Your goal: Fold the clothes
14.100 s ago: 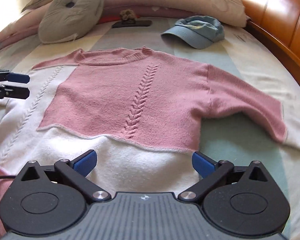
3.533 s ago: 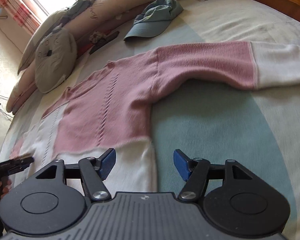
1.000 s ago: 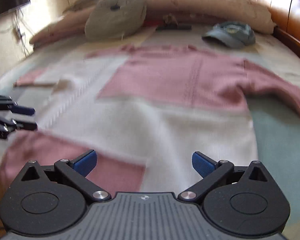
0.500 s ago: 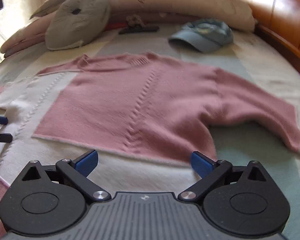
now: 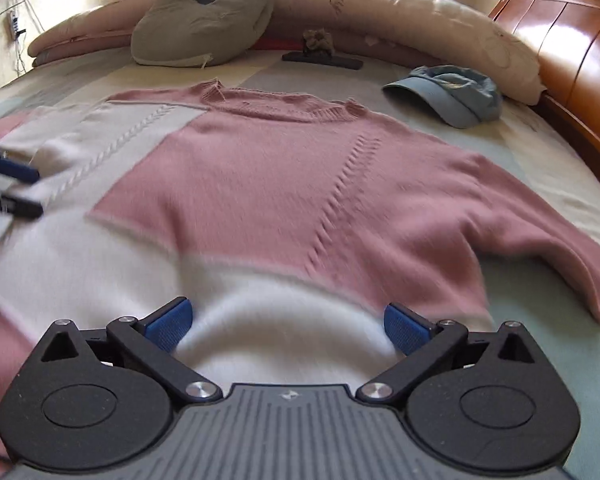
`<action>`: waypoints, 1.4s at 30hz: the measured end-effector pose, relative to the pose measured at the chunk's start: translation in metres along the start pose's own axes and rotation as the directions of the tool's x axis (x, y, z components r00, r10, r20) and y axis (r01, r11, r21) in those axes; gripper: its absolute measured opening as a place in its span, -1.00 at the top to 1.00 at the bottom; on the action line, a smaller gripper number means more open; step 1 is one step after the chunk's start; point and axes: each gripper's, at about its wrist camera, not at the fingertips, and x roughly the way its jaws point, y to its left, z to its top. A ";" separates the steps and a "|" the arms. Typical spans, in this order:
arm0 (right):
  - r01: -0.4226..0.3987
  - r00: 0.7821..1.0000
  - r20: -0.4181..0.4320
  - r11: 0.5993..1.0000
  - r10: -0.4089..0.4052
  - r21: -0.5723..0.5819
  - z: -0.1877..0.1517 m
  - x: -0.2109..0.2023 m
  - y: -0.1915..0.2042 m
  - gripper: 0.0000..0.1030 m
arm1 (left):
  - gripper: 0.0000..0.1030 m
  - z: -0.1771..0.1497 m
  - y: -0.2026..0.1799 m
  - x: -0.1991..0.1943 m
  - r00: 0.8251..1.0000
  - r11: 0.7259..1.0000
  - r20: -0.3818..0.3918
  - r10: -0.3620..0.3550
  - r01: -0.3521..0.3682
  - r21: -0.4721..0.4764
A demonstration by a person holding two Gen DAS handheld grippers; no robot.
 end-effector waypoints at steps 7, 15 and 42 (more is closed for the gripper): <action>0.011 1.000 0.020 1.000 -0.012 0.014 0.009 -0.030 0.017 -1.00 | -0.31 0.020 -0.064 -0.027 0.996 0.981 0.069 -0.064 0.050 0.190; -0.089 0.995 -0.052 0.996 0.088 -0.025 -0.035 -0.042 0.046 -1.00 | -0.42 -0.030 -0.084 -0.039 0.995 0.976 -0.017 -0.101 0.102 0.193; -0.070 0.993 -0.084 0.978 0.088 0.196 -0.075 -0.096 0.007 -1.00 | -0.57 -0.066 -0.079 -0.069 0.986 0.988 -0.070 -0.150 0.152 0.025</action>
